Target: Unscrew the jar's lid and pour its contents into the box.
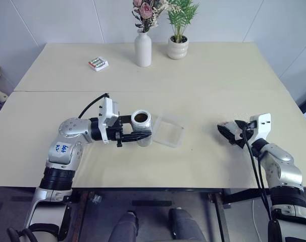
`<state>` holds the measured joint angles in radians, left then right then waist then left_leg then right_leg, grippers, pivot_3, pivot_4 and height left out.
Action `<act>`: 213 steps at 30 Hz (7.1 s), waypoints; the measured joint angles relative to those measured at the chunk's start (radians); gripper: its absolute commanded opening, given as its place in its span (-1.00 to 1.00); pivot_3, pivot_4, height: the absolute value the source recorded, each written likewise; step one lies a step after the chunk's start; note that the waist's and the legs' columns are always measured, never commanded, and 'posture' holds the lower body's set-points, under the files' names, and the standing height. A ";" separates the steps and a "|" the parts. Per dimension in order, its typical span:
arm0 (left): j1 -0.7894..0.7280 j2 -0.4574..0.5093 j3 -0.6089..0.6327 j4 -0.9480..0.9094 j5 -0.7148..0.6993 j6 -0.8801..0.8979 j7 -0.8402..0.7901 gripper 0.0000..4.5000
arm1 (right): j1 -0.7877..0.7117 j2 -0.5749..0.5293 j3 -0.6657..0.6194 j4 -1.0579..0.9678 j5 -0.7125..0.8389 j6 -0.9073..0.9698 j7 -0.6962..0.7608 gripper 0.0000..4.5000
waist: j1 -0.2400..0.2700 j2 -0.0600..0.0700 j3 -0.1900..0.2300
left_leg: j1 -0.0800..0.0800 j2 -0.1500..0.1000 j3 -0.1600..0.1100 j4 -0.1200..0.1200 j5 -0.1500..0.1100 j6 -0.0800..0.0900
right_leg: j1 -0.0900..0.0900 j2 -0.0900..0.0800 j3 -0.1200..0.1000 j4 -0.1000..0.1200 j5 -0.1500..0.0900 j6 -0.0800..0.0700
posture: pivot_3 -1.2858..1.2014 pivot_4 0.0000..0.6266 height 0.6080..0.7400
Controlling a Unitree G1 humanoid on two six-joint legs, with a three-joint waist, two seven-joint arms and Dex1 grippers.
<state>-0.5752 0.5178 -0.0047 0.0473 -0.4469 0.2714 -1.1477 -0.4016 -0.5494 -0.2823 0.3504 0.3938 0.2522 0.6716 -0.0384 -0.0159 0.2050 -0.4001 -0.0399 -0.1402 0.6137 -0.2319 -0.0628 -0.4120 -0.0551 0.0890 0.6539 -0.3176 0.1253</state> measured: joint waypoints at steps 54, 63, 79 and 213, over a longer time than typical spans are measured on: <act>-0.791 -0.103 -0.736 0.933 1.520 -0.974 1.598 -0.06 | 0.179 -0.168 0.073 -0.752 0.291 0.391 0.151 0.99 | 0.011 -0.010 0.006 | -0.006 -0.005 0.002 0.001 -0.002 0.006 | 0.000 -0.004 0.002 -0.008 0.003 0.009 | 0.03 -0.52 1.00; -0.880 -0.159 -0.985 1.123 1.787 -0.849 1.966 -0.06 | 0.181 -0.133 0.056 -0.803 0.355 0.433 0.051 0.99 | 0.020 -0.011 0.007 | -0.007 -0.008 0.003 0.001 -0.001 0.008 | 0.000 -0.006 0.002 -0.009 0.003 0.012 | 0.03 -0.52 1.00; -0.994 -0.206 -1.147 1.192 1.904 -0.815 2.067 -0.06 | 0.077 -0.066 0.127 -0.736 0.360 0.437 0.023 0.99 | 0.026 -0.013 0.008 | -0.007 -0.009 0.004 0.001 -0.001 0.009 | -0.001 -0.007 0.003 -0.008 0.004 0.012 | 0.03 -0.52 1.00; -0.222 -0.046 0.359 0.839 0.234 -0.357 0.858 -0.06 | -0.101 -0.105 0.237 -0.672 0.175 0.166 0.300 0.99 | 0.012 -0.015 0.009 | -0.004 -0.010 0.014 0.019 0.001 0.014 | 0.000 -0.007 0.014 0.002 0.014 0.018 | 0.03 -0.52 1.00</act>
<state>-0.7968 0.4719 0.3546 0.8859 -0.2126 -0.0859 -0.2897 -0.5031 -0.6546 -0.0451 -0.3219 0.5690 0.4181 0.9712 -0.0268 -0.0313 0.2138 -0.4042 -0.0501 -0.1261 0.6326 -0.2311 -0.0483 -0.4123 -0.0623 0.1034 0.6556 -0.3033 0.1433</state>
